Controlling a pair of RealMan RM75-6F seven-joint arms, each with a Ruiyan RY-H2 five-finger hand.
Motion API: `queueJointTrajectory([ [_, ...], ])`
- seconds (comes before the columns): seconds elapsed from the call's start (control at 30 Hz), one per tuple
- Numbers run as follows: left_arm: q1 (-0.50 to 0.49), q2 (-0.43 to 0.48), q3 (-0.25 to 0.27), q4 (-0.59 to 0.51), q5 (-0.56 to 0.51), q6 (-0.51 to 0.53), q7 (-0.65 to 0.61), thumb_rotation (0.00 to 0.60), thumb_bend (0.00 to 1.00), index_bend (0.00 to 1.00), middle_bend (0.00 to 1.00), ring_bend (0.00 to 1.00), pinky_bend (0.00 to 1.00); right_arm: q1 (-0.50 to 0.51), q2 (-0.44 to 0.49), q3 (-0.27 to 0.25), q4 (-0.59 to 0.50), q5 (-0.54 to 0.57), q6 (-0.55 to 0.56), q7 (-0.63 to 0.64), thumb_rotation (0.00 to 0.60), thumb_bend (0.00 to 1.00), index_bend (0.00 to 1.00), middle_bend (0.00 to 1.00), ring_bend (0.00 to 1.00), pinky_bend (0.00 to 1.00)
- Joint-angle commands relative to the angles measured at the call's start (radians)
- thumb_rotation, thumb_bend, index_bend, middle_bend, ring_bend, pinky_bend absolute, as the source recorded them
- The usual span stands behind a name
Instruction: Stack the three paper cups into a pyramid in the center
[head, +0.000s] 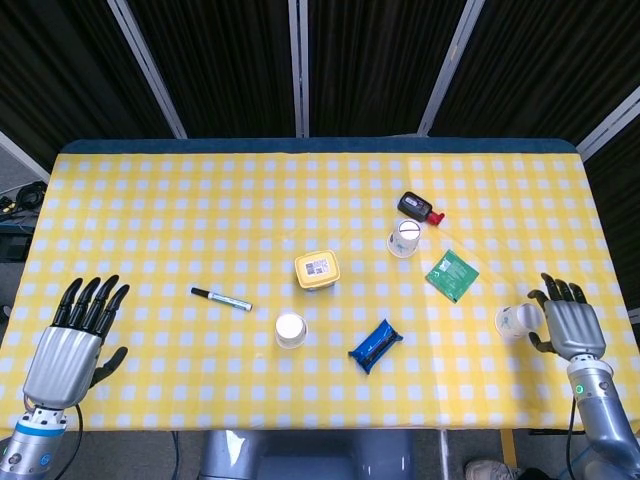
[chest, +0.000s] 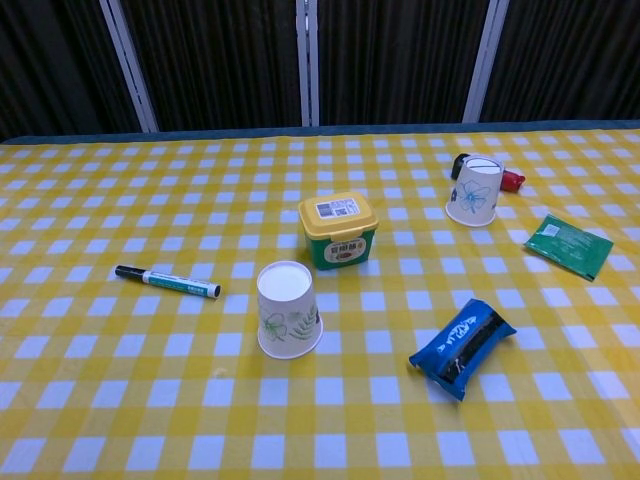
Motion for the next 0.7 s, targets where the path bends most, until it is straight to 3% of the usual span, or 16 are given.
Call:
queueJointTrajectory([
  [0.03, 0.012, 0.006, -0.016, -0.003, 0.005, -0.019, -0.003, 0.600, 0.24, 0.00, 0.00, 0.00, 0.00, 0.010, -0.006, -0.003, 0.010, 0.021, -0.015, -0.006, 0.600, 0.25, 0.29, 0.00, 0.00, 0.00],
  [0.23, 0.033, 0.015, -0.045, -0.006, 0.016, -0.052, -0.008, 0.600, 0.23, 0.00, 0.00, 0.00, 0.00, 0.018, -0.018, -0.013, 0.028, 0.043, -0.024, -0.010, 0.600, 0.26, 0.34, 0.01, 0.00, 0.00],
  [0.33, 0.042, 0.019, -0.058, -0.005, 0.019, -0.062, -0.011, 0.600, 0.23, 0.00, 0.00, 0.00, 0.00, 0.017, -0.026, -0.016, 0.036, 0.035, -0.018, 0.003, 0.600, 0.26, 0.41, 0.06, 0.00, 0.00],
  [0.5, 0.053, 0.026, -0.079, -0.005, 0.015, -0.078, -0.018, 0.600, 0.23, 0.00, 0.00, 0.00, 0.00, 0.013, -0.033, -0.023, 0.043, 0.001, 0.003, 0.020, 0.600, 0.26, 0.49, 0.13, 0.00, 0.00],
  [0.7, 0.070, 0.036, -0.105, -0.006, 0.021, -0.088, -0.036, 0.600, 0.24, 0.00, 0.00, 0.00, 0.00, 0.008, -0.016, -0.015, -0.005, -0.073, 0.057, 0.059, 0.600, 0.26, 0.50, 0.14, 0.00, 0.00],
])
